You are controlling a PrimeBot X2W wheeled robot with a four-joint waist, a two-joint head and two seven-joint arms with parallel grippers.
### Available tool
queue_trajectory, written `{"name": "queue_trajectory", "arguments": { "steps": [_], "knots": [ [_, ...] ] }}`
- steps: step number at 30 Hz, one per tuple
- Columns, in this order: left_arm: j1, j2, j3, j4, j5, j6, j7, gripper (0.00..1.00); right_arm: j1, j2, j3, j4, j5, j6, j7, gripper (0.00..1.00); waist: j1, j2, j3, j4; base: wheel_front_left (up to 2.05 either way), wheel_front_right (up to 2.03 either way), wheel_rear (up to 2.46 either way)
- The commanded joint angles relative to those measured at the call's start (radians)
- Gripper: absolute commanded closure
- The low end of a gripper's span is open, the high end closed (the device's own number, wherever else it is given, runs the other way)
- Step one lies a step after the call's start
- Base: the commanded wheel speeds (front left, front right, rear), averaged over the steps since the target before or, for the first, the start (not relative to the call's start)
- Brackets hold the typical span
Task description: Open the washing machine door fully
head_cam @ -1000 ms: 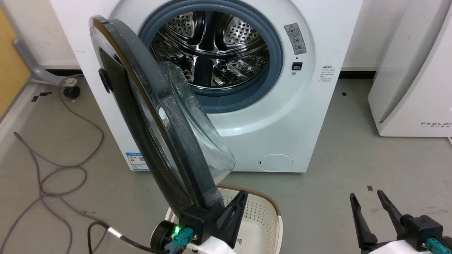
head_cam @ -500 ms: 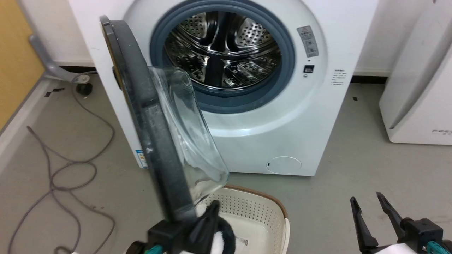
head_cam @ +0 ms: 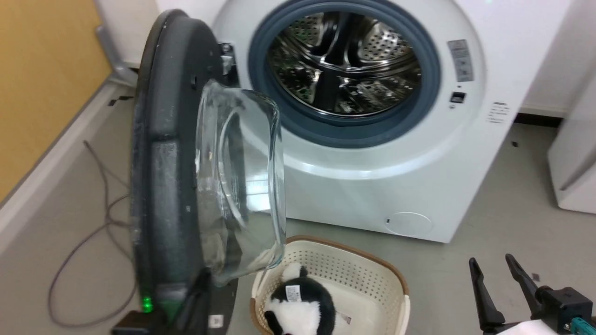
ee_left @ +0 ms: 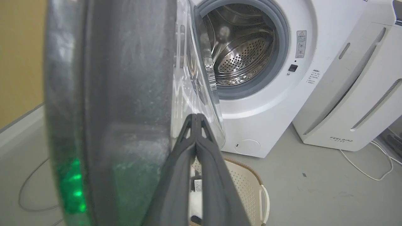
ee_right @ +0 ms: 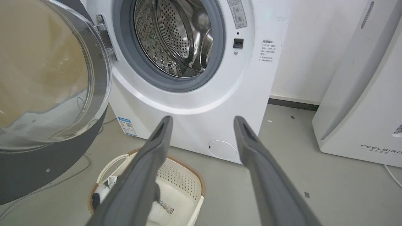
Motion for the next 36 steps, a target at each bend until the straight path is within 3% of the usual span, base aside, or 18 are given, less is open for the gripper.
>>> {"name": "queue_trajectory", "arguments": {
  "steps": [1, 8, 12, 19, 27, 36],
  "knots": [
    [0.023, 0.013, 0.031, -0.003, 0.003, 0.018, -0.011, 1.00, 0.013, 0.004, 0.000, -0.006, 0.006, 0.001, 0.000, 0.00, 0.0000, -0.0001, 0.003, 0.020, 0.00, 0.00, 0.00],
    [0.046, 0.049, 0.144, 0.041, -0.027, 0.046, -0.043, 1.00, 0.002, 0.004, 0.012, -0.012, 0.012, 0.001, 0.004, 0.00, 0.0000, -0.0001, 0.007, 0.040, 0.00, 0.00, 0.00],
    [0.029, 0.068, 0.209, 0.112, -0.057, 0.039, -0.090, 1.00, -0.003, 0.004, 0.020, -0.014, 0.013, 0.001, 0.007, 0.00, 0.0000, -0.0001, 0.012, 0.037, 0.00, 0.00, 0.00],
    [-0.059, 0.114, 0.314, 0.274, -0.109, -0.001, -0.184, 1.00, -0.006, 0.004, 0.021, -0.009, 0.016, 0.001, 0.009, 0.00, 0.0000, -0.0001, 0.023, 0.023, 0.00, 0.00, 0.00],
    [-0.209, 0.160, 0.412, 0.555, -0.195, -0.077, -0.295, 1.00, -0.008, 0.004, 0.016, -0.003, 0.019, 0.001, 0.011, 0.00, 0.0000, -0.0001, 0.032, 0.002, 0.00, 0.00, 0.00],
    [-0.354, 0.196, 0.464, 0.818, -0.220, -0.140, -0.366, 1.00, -0.017, 0.004, 0.017, 0.001, 0.021, 0.001, 0.011, 0.00, 0.0000, -0.0001, 0.042, -0.002, 0.00, 0.00, 0.00]
  ]
}}
